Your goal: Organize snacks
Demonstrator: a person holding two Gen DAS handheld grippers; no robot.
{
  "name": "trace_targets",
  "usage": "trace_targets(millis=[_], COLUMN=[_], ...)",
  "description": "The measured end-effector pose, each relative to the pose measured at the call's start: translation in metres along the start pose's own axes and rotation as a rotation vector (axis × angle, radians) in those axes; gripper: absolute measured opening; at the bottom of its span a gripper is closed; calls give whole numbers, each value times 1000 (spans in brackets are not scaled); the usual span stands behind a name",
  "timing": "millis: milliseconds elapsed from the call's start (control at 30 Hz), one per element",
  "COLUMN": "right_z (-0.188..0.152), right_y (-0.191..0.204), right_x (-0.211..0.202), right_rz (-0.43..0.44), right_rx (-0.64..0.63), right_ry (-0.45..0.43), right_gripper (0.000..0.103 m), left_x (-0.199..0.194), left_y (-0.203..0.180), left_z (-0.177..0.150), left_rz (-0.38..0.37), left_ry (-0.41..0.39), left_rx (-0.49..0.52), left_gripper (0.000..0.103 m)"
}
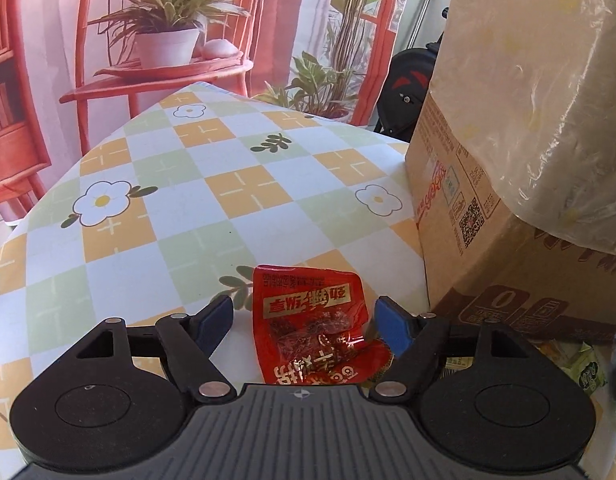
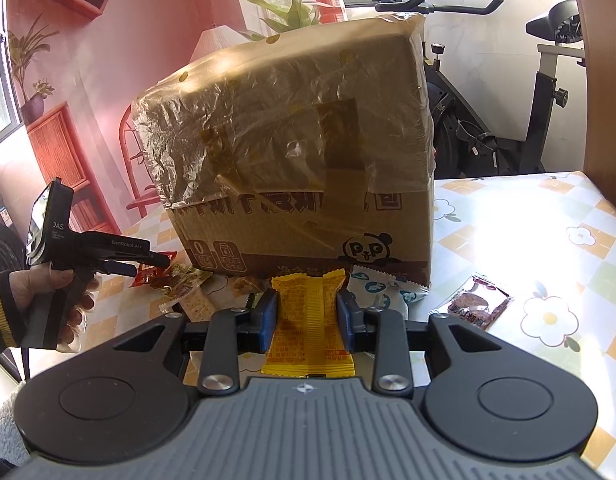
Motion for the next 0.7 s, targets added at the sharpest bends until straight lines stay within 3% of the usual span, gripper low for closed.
trace_targets(millis=[233, 300, 400, 433, 467, 700], right_z=[-2, -2, -1, -1, -1, 0], right_y=[-5, -3, 0, 0, 0, 1], right_x=[2, 3, 4, 3, 3, 2], right_rz=[-8, -2, 5, 5, 4, 8], right_rx=[13, 10, 1, 0, 1, 1], right_ry=[5, 5, 7, 7, 6, 1], right_gripper=[33, 33, 33, 33, 33, 33], left_x=[-15, -18, -22, -23, -22, -29], left_y=[-2, 1, 8, 9, 9, 10], left_z=[-18, -19, -16, -15, -16, -25], left_rz=[26, 43, 3, -6, -6, -42], left_ry=[-69, -83, -86, -86, -71, -68], left_rx=[115, 109, 58, 58, 73, 119], left_gripper=[79, 65, 54, 19, 9, 7])
Point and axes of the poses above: each gripper's, at about its wrist camera, not at the fingertips, and x roughly the way its jaws point, y to its left, z to its top, the point moved 7 cm from there along x, roughly the way its jaws point, and after that the axes turned 14 degrees about z, right-handed, at the moved point
